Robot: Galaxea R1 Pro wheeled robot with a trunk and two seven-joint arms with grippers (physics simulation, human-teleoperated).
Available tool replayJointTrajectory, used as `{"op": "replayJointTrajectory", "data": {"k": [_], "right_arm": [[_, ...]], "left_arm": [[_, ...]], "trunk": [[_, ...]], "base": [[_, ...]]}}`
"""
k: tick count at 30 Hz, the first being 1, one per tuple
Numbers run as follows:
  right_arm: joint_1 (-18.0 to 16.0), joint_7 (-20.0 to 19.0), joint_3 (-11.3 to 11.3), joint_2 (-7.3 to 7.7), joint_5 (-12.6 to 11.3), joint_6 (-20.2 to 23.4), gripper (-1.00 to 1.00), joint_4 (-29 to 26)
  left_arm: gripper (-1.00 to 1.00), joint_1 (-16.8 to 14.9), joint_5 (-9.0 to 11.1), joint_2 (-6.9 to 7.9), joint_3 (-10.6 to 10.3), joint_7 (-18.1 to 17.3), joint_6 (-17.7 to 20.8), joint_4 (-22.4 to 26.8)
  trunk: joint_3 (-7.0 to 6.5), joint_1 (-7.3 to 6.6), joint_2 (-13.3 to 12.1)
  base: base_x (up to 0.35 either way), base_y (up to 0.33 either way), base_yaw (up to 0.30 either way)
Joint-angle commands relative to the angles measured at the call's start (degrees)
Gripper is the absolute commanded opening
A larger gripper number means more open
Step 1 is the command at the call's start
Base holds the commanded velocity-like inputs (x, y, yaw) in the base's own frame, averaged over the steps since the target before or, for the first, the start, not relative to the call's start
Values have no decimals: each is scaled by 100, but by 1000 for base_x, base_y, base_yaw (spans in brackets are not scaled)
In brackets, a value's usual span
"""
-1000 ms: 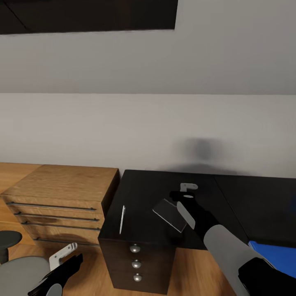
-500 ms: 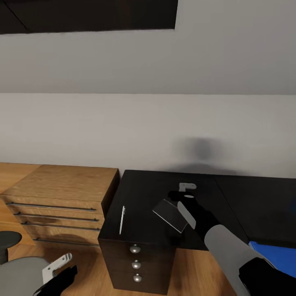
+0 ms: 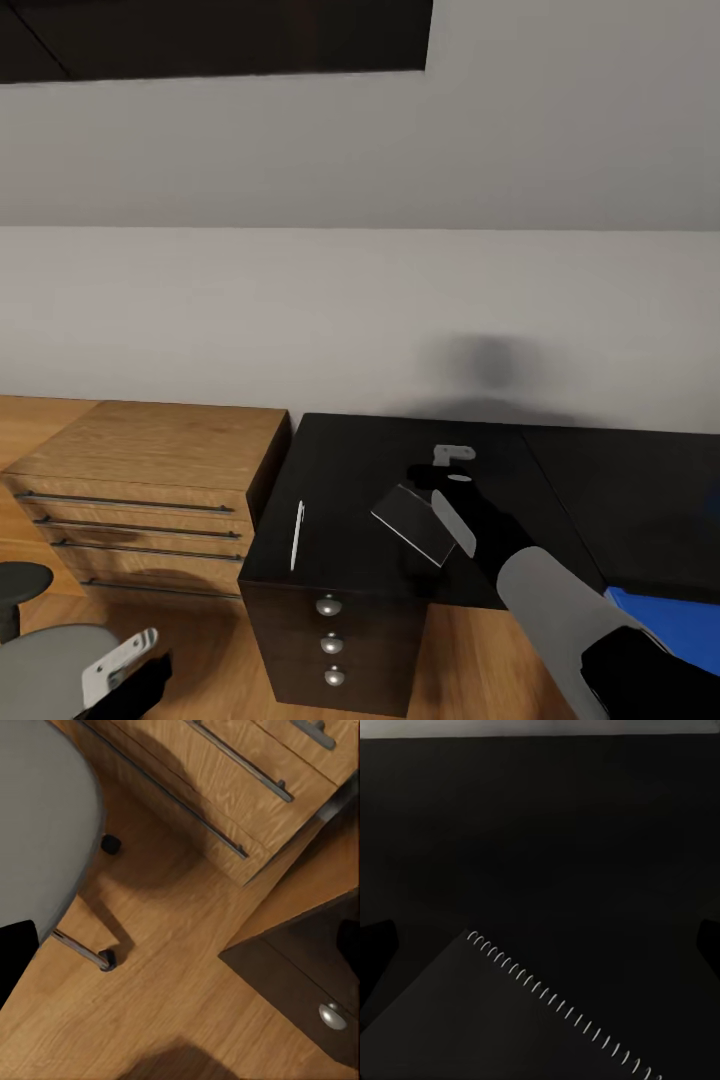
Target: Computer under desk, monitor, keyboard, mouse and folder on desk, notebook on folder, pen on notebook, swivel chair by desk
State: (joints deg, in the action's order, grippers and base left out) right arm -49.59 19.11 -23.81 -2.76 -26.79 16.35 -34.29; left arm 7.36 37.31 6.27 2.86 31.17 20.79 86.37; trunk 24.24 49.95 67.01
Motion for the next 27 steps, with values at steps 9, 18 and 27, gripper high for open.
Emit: {"op": "replayJointTrajectory", "data": {"k": [9,18,27], "right_arm": [[-7,49,-44,-7,-39,17,100,-8],[-7,49,-52,-4,-30,10,100,-28],[-7,-52,-96,-31,-21,15,100,-48]], "left_arm": [[100,257,72,587,16,-1622,-237,60],[100,274,75,669,21,-1885,-246,48],[100,275,84,655,16,-1896,-236,33]], "trunk": [[5,1,4],[5,1,4],[5,1,4]], "base": [[0,0,0],[0,0,0],[0,0,0]]}}
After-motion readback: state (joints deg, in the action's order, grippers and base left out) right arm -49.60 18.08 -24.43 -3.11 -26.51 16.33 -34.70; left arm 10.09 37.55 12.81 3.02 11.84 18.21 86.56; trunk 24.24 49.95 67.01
